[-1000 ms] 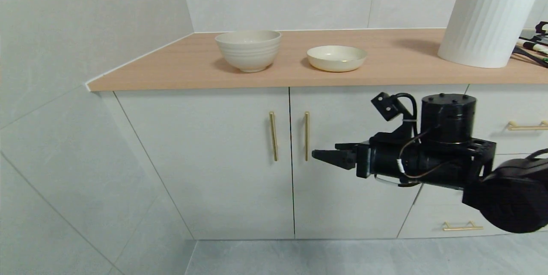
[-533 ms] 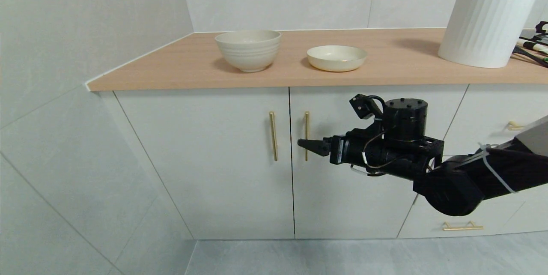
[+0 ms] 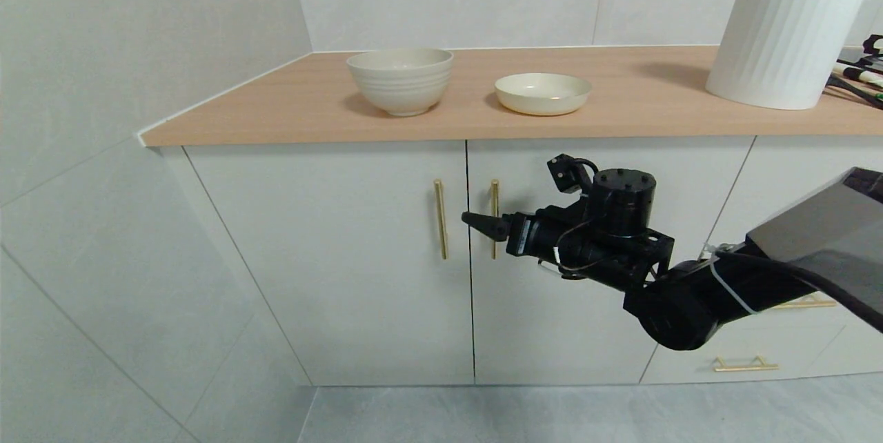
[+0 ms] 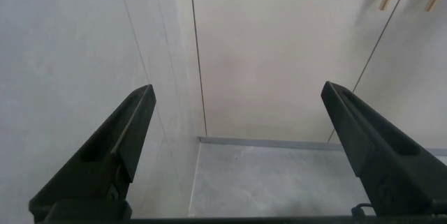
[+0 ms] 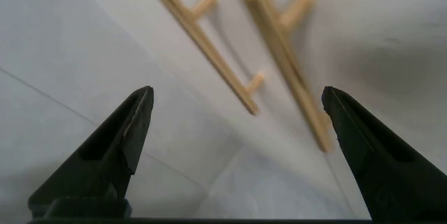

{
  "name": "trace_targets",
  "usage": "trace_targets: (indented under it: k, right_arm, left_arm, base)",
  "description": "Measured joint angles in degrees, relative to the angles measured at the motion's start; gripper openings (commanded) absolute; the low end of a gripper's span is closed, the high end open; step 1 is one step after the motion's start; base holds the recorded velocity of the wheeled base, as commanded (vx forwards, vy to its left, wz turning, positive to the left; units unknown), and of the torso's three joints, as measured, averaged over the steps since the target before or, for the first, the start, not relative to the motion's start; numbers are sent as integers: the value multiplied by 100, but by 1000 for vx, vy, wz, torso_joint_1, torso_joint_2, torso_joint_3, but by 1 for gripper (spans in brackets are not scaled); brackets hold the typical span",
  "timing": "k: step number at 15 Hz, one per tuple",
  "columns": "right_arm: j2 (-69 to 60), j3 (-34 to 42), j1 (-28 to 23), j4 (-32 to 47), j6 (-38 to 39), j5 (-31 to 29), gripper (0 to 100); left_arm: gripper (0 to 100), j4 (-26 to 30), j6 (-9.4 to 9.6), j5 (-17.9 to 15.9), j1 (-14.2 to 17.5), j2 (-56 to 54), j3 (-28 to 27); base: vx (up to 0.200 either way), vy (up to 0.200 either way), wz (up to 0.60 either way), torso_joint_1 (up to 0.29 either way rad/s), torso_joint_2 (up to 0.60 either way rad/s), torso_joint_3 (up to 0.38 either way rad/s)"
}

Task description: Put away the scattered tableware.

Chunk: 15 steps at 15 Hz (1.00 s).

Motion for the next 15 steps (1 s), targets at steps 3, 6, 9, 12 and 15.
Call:
trace_targets:
  k: [3, 6, 9, 12, 15]
  right_arm:
    - [196, -133, 71, -77, 20, -165, 100]
    - [345, -343, 71, -90, 30, -416, 100]
    - [389, -369, 82, -93, 39, -411, 100]
    - [397, -339, 212, -90, 149, -419, 100]
    - [330, -157, 366, -105, 252, -418, 100]
  left_arm:
    - [100, 2, 0, 0, 0, 0, 0]
    - [100, 2, 0, 0, 2, 0, 0]
    - [100, 0, 0, 0, 2, 0, 0]
    - [100, 4, 0, 0, 2, 0, 0]
    - [100, 2, 2, -2, 2, 0, 0]
  base:
    - [0, 0, 0, 0, 0, 0]
    - [0, 0, 0, 0, 0, 0]
    - [0, 0, 0, 0, 0, 0]
    - [0, 0, 0, 0, 0, 0]
    - [0, 0, 0, 0, 0, 0]
